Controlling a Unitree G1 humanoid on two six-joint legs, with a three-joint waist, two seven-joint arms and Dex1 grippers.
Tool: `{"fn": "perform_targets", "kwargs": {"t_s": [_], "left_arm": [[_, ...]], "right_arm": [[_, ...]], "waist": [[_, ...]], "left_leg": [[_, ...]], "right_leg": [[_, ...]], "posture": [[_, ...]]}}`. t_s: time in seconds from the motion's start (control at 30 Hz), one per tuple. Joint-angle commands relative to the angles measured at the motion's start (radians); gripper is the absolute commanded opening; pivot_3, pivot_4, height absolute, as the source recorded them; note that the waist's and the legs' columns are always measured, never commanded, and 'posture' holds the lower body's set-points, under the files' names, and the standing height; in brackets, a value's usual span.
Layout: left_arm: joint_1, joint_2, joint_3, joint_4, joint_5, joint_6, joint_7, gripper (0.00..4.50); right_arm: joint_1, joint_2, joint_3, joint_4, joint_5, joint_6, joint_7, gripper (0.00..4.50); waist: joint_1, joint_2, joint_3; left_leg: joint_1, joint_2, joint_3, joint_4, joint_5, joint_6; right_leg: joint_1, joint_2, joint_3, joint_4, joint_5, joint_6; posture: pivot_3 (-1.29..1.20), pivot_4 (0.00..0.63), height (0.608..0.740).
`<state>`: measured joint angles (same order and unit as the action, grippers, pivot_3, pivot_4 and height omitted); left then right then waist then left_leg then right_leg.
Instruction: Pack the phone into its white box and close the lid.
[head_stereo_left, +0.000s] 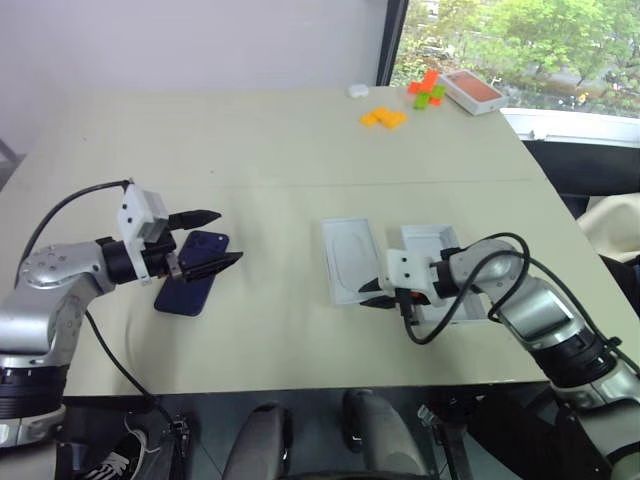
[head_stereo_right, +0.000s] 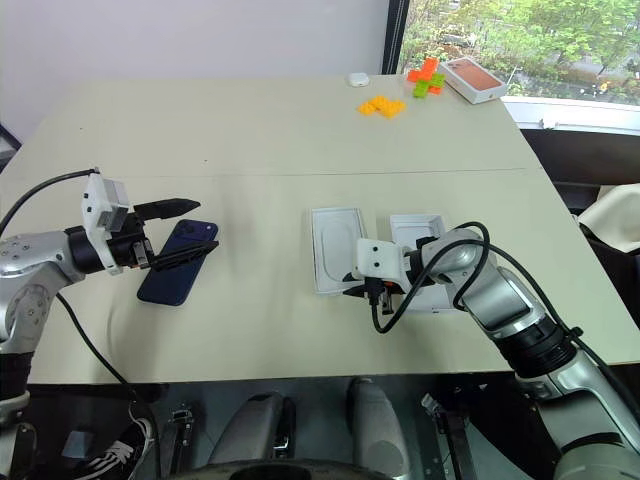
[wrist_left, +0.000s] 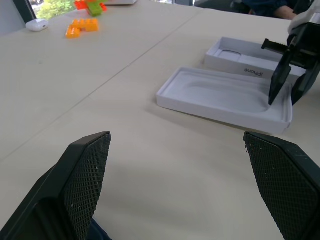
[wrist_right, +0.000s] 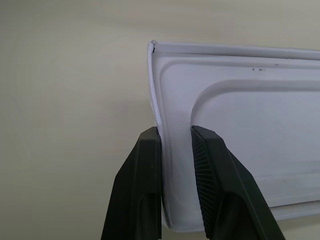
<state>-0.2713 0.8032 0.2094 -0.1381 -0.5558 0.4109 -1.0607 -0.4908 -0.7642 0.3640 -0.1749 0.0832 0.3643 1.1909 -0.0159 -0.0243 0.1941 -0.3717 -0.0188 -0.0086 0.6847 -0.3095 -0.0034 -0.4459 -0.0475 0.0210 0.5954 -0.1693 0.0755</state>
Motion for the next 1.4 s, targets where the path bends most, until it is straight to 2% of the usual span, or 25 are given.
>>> {"fn": "perform_targets", "kwargs": {"t_s": [0.03, 0.27, 0.3, 0.33, 0.4, 0.5, 0.6, 0.73, 0.93, 1.0, 1.17, 1.4], "left_arm": [[-0.013, -0.002, 0.003, -0.008, 0.004, -0.005, 0.01, 4.5], [-0.011, -0.021, -0.008, -0.016, 0.005, -0.004, 0.025, 4.5], [-0.011, -0.02, -0.008, -0.014, 0.005, -0.003, 0.026, 4.5], [-0.011, -0.019, -0.009, -0.012, 0.005, -0.003, 0.027, 4.5], [-0.009, -0.017, -0.007, -0.012, 0.004, -0.003, 0.027, 4.5], [-0.005, -0.012, -0.002, -0.01, -0.001, 0.001, 0.024, 4.5], [-0.003, -0.007, 0.006, -0.005, -0.004, 0.008, 0.024, 4.5], [-0.003, 0.009, 0.038, 0.01, -0.022, 0.055, 0.04, 4.5], [-0.014, 0.033, 0.087, 0.061, -0.022, 0.076, 0.062, 4.5], [-0.033, 0.02, 0.125, 0.082, -0.034, 0.072, 0.095, 4.5], [-0.048, 0.033, 0.16, 0.17, -0.022, 0.122, 0.167, 4.5], [-0.009, 0.072, 0.161, 0.228, -0.006, 0.169, 0.149, 4.5]], "right_arm": [[-0.015, 0.02, -0.025, -0.022, 0.009, 0.024, -0.023, 0.45], [-0.019, 0.042, -0.029, -0.036, 0.025, 0.078, -0.038, 0.45], [-0.018, 0.035, -0.03, -0.04, 0.021, 0.073, -0.034, 1.45], [-0.017, 0.026, -0.032, -0.045, 0.025, 0.075, -0.024, 1.76], [-0.015, 0.002, -0.037, -0.057, 0.036, 0.072, 0.005, 2.73], [-0.036, -0.002, -0.075, -0.068, 0.096, 0.106, 0.03, 2.73], [-0.088, 0.042, -0.136, -0.054, 0.178, 0.188, 0.008, 2.73], [-0.149, 0.108, -0.187, -0.016, 0.212, 0.226, -0.064, 2.73], [-0.164, 0.203, -0.156, 0.001, 0.189, 0.217, -0.156, 2.73], [-0.152, 0.219, -0.14, -0.022, 0.191, 0.222, -0.166, 2.22], [-0.136, 0.234, -0.099, -0.04, 0.165, 0.211, -0.19, 2.22], [-0.163, 0.288, -0.047, -0.01, 0.124, 0.171, -0.236, 2.22]], "waist": [[0.0, 0.0, 0.0], [0.002, 0.0, 0.0], [0.002, 0.0, 0.0], [0.002, 0.0, 0.0], [0.002, 0.0, 0.0], [0.002, 0.0, 0.0], [-0.002, 0.0, 0.0], [-0.001, 0.0, 0.0], [0.002, 0.0, 0.0], [0.004, 0.0, 0.0], [0.002, 0.0, 0.0], [-0.003, 0.0, 0.0]], "left_leg": [[0.0, 0.0, 0.0, 0.0, 0.0, 0.0], [0.0, 0.0, 0.0, 0.0, 0.0, 0.0], [0.0, 0.0, 0.0, 0.0, 0.0, 0.0], [0.0, 0.0, 0.0, 0.0, 0.0, 0.0], [0.0, 0.0, 0.0, 0.0, 0.0, 0.0], [0.0, 0.0, 0.0, 0.0, 0.0, 0.0], [0.0, 0.0, 0.0, 0.0, 0.0, 0.0], [0.0, 0.001, -0.001, 0.0, 0.0, 0.0], [-0.001, 0.0, 0.0, 0.0, 0.0, 0.0], [-0.001, 0.0, -0.001, 0.0, 0.0, 0.0], [-0.001, -0.001, -0.001, 0.0, 0.0, 0.0], [-0.001, 0.0, -0.001, 0.0, 0.0, 0.0]], "right_leg": [[0.0, 0.0, 0.0, 0.0, 0.0, 0.0], [0.0, -0.001, 0.0, 0.0, 0.0, 0.0], [0.0, -0.001, 0.0, 0.0, 0.0, 0.0], [0.0, -0.001, 0.0, 0.0, 0.0, 0.0], [0.0, -0.001, 0.0, 0.0, 0.0, 0.0], [0.0, -0.001, 0.0, 0.0, 0.0, 0.0], [0.0, -0.001, 0.0, 0.0, 0.0, 0.0], [0.0, 0.001, 0.0, 0.0, 0.001, 0.0], [-0.001, 0.0, 0.0, 0.0, 0.001, 0.0], [-0.001, -0.001, 0.0, 0.0, 0.001, 0.001], [-0.001, -0.003, -0.001, 0.0, 0.001, 0.001], [-0.001, -0.001, -0.001, 0.0, 0.001, 0.001]], "posture": [[0.0, 0.15, 0.74], [0.0, 0.15, 0.74], [0.0, 0.15, 0.74], [0.0, 0.15, 0.74], [0.0, 0.15, 0.74], [0.0, 0.15, 0.74], [0.0, 0.15, 0.74], [0.0, 0.15, 0.74], [0.0, 0.15, 0.74], [0.0, 0.15, 0.74], [0.0, 0.15, 0.74], [0.0, 0.15, 0.74]]}}
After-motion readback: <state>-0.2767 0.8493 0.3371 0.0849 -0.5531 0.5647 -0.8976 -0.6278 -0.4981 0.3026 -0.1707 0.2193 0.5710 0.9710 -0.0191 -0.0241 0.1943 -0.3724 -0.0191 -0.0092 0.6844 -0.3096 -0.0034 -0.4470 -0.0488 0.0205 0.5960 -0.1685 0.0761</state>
